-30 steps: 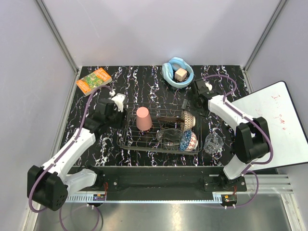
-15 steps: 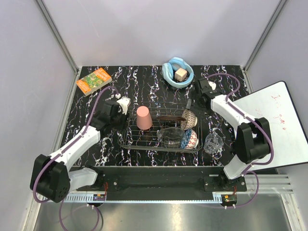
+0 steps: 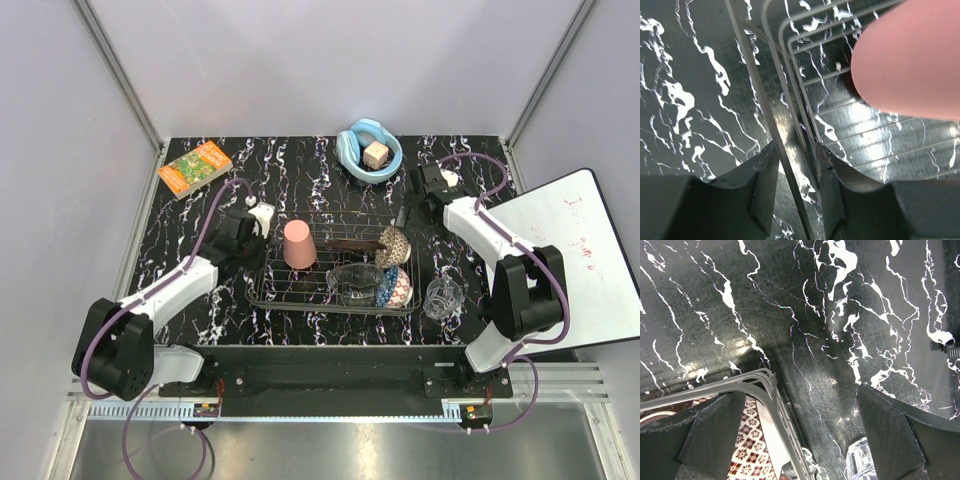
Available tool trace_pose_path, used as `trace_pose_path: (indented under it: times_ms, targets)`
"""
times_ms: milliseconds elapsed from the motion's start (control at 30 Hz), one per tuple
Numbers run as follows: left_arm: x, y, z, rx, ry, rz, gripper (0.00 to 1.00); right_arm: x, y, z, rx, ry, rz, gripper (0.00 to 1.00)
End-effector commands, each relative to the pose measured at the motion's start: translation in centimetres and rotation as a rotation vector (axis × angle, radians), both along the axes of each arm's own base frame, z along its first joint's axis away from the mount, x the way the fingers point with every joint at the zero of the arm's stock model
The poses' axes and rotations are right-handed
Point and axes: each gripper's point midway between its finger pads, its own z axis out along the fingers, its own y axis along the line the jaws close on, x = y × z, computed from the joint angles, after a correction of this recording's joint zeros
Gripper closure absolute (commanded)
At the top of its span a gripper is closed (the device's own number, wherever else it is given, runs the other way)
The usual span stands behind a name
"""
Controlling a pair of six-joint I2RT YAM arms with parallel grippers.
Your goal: Load the mixed dishes into the dish rack
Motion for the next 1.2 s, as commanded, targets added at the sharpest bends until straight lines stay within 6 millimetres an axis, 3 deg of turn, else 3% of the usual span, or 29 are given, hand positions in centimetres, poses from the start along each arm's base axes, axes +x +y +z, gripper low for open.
trace_pose_path:
  times_ms: [0, 133, 433, 567, 600, 667, 700, 733, 833, 867, 967, 1133, 1167]
  targets:
    - [2.0, 1.0, 0.6, 0.040, -0.091, 0.047, 0.62, 3.3, -0.2, 2.6, 0.021, -0.106, -0.029, 0.00]
    - [2.5, 1.9, 0.7, 0.048, -0.100, 0.071, 0.64, 4.0, 0.1, 2.6, 0.027, -0.105, -0.023, 0.00]
    - [3.4, 6.0, 1.3, 0.055, -0.109, 0.152, 0.65, 5.4, 1.1, 1.9, 0.055, -0.093, -0.003, 0.00]
    - [2.9, 5.5, 2.3, 0.019, -0.120, 0.145, 0.65, 5.8, 0.9, 3.5, 0.053, -0.138, -0.015, 0.00]
    - [2.9, 5.3, 2.6, 0.002, -0.120, 0.142, 0.64, 5.8, 0.5, 4.7, 0.042, -0.168, -0.023, 0.00]
    - [2.8, 4.8, 3.9, -0.033, -0.128, 0.140, 0.60, 5.6, 0.1, 6.8, 0.035, -0.219, -0.017, 0.00]
    - [2.7, 4.6, 4.4, -0.043, -0.130, 0.137, 0.53, 5.4, -0.2, 7.5, 0.023, -0.235, -0.022, 0.00]
    - [2.6, 4.5, 5.2, -0.059, -0.140, 0.137, 0.33, 5.1, -0.3, 8.1, 0.022, -0.247, -0.021, 0.00]
    - [2.3, 4.0, 8.5, -0.102, -0.170, 0.131, 0.11, 2.6, -1.3, 11.2, 0.037, -0.313, -0.040, 0.00]
    - [2.1, 3.9, 9.4, -0.111, -0.182, 0.127, 0.07, 1.4, -1.4, 10.6, 0.037, -0.289, -0.037, 0.00]
    - [1.3, 3.4, 12.9, -0.153, -0.226, 0.096, 0.03, -2.2, -2.2, 10.6, 0.050, -0.267, -0.038, 0.01]
    - [-0.2, 3.3, 16.7, -0.180, -0.264, 0.076, 0.03, -8.1, -1.8, 9.4, 0.165, -0.200, -0.061, 0.15]
    - [-0.4, 3.4, 17.0, -0.178, -0.269, 0.079, 0.03, -9.7, -1.4, 7.9, 0.192, -0.140, -0.053, 0.17]
